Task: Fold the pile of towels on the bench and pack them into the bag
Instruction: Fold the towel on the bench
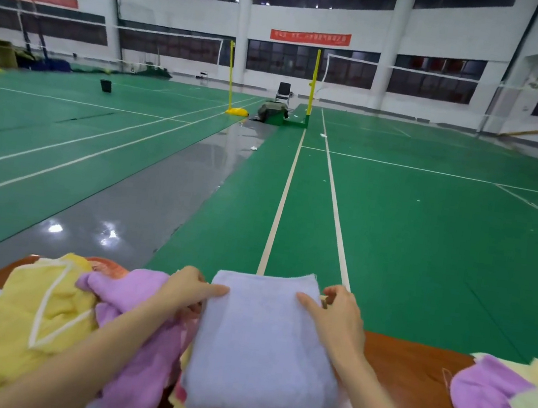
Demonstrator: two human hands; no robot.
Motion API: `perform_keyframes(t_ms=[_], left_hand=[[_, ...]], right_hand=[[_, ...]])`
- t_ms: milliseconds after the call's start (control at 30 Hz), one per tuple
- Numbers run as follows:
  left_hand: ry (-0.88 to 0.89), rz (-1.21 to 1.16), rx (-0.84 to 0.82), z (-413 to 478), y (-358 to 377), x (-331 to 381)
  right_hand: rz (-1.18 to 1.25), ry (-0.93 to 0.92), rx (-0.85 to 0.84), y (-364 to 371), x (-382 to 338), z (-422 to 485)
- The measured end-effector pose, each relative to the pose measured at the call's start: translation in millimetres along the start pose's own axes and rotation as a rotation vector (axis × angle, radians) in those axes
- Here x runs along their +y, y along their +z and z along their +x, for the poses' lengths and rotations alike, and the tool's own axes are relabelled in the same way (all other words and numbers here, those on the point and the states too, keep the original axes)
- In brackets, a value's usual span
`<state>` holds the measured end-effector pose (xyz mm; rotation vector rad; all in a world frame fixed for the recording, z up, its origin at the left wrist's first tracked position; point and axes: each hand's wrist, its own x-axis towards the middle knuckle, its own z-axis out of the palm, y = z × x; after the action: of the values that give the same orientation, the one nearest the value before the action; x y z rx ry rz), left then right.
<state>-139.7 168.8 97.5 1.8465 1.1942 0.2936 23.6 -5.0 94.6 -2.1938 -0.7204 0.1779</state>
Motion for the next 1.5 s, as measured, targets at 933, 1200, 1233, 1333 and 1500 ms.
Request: perform_keyframes(t_ms=[933, 1200, 1233, 1333, 1500], left_hand=[[0.057, 0.173, 0.181, 0.2, 36.0, 30.2], [0.463, 0.499, 0.255, -23.4, 60.0, 19.2], [0.425, 0.561, 0.190, -21.9, 66.1, 7.6], [0.353, 0.530, 0.139, -12.3, 77.3, -23.7], [0.314, 0.436, 0.153, -16.3, 78.5, -23.8]], right_hand=[[0.017, 0.067, -0.057, 10.8, 7.4, -11.6], [-0.449, -0.425, 0.131, 31.7, -22.7, -27.2], [-0.499, -0.435, 0.082, 40.3, -19.4, -29.6], [-0.604, -0.314, -0.122, 60.6, -7.7, -35.1], [-0.584, -0.267, -0.183, 62.8, -2.2, -32.7]])
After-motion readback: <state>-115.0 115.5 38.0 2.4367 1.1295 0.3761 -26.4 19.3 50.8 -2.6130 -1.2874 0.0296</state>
